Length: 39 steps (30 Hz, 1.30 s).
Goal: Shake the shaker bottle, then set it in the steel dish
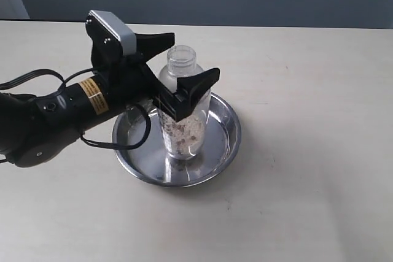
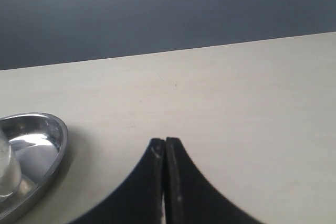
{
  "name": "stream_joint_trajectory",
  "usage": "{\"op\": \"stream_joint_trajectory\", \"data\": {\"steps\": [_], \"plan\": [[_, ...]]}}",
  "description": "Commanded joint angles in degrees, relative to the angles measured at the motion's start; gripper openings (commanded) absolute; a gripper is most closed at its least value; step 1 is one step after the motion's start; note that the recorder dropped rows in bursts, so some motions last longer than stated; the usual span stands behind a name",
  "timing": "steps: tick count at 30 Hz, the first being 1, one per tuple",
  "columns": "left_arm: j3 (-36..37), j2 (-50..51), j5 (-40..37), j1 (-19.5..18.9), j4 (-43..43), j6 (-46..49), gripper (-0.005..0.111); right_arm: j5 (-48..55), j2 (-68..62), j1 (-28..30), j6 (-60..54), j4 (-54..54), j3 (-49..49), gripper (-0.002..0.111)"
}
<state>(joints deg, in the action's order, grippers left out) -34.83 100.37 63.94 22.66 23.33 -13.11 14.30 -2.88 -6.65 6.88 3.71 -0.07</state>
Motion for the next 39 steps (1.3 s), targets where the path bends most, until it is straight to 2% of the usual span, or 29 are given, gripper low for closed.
{"op": "stream_joint_trajectory", "data": {"steps": [1, 6, 11, 13, 15, 17, 18, 19, 20, 22, 24, 25, 31, 33, 35, 36, 39], "plan": [[0.0, -3.7, -0.3, -0.3, -0.7, 0.7, 0.105, -0.8, -0.2, -0.1, -0.2, -0.1, 0.1, -0.001], [0.0, -8.7, -3.1, -0.3, -0.8, 1.6, 0.105, -0.8, -0.2, -0.1, -0.2, -0.1, 0.1, -0.001], [0.0, -16.5, -9.9, -0.3, -1.7, 1.8, 0.105, -0.7, -0.2, -0.1, -0.2, -0.1, 0.1, -0.001], [0.0, -19.0, -13.4, -0.3, -2.5, 1.8, 0.101, -0.7, -0.2, -0.1, -0.2, -0.1, 0.1, -0.001], [0.0, -22.0, -17.8, -0.3, -3.3, 1.8, 0.090, -0.7, -0.2, -0.1, -0.2, -0.1, 0.1, -0.001], [0.0, -26.2, -23.7, -0.3, -3.8, 1.8, 0.070, -0.7, -0.2, -0.1, -0.2, -0.1, 0.1, -0.001], [0.0, -30.4, -29.7, -0.3, -4.2, 1.3, 0.050, -0.7, -0.2, -0.1, -0.2, -0.1, 0.1, -0.001], [0.0, -32.9, -33.1, -0.3, -4.2, 1.3, 0.040, -0.7, -0.2, -0.1, -0.2, -0.1, 0.1, -0.001], [0.0, -37.4, -40.1, -0.3, -4.7, 1.3, 0.023, -0.7, -0.2, -0.1, -0.2, -0.1, 0.1, -0.001], [0.0, -44.2, -51.4, -0.3, -7.0, 1.3, 0.002, -0.8, -0.2, -0.1, -0.2, -0.1, 0.1, -0.001], [0.2, -51.9, -62.4, -0.3, -7.4, 1.3, 0.001, -0.8, -0.2, -0.1, -0.2, -0.1, 0.1, -0.001], [1.4, -56.4, -64.6, -0.3, -7.7, 1.3, 0.001, -0.8, -0.2, -0.1, -0.2, -0.1, 0.1, -0.001], [10.9, -73.0, -63.9, -0.3, -12.3, 1.3, 0.001, -0.8, -0.2, -0.1, -0.2, -0.1, 0.1, -0.001], [13.6, -78.9, -66.3, -0.3, -14.4, 1.3, 0.001, -0.8, -0.2, -0.1, -0.2, -0.1, 0.1, -0.001], [14.8, -86.0, -73.9, -0.3, -15.6, 1.3, 0.001, -0.8, -0.2, -0.1, -0.2, -0.1, 0.1, -0.001], [14.8, -91.1, -80.4, -0.3, -16.2, 1.3, 0.001, -0.7, -0.2, -0.1, -0.2, -0.1, 0.1, -0.001], [14.8, -97.2, -87.2, -0.3, -15.4, 1.7, 0.001, -0.7, -0.2, -0.1, -0.2, -0.1, 0.1, -0.001]]}}
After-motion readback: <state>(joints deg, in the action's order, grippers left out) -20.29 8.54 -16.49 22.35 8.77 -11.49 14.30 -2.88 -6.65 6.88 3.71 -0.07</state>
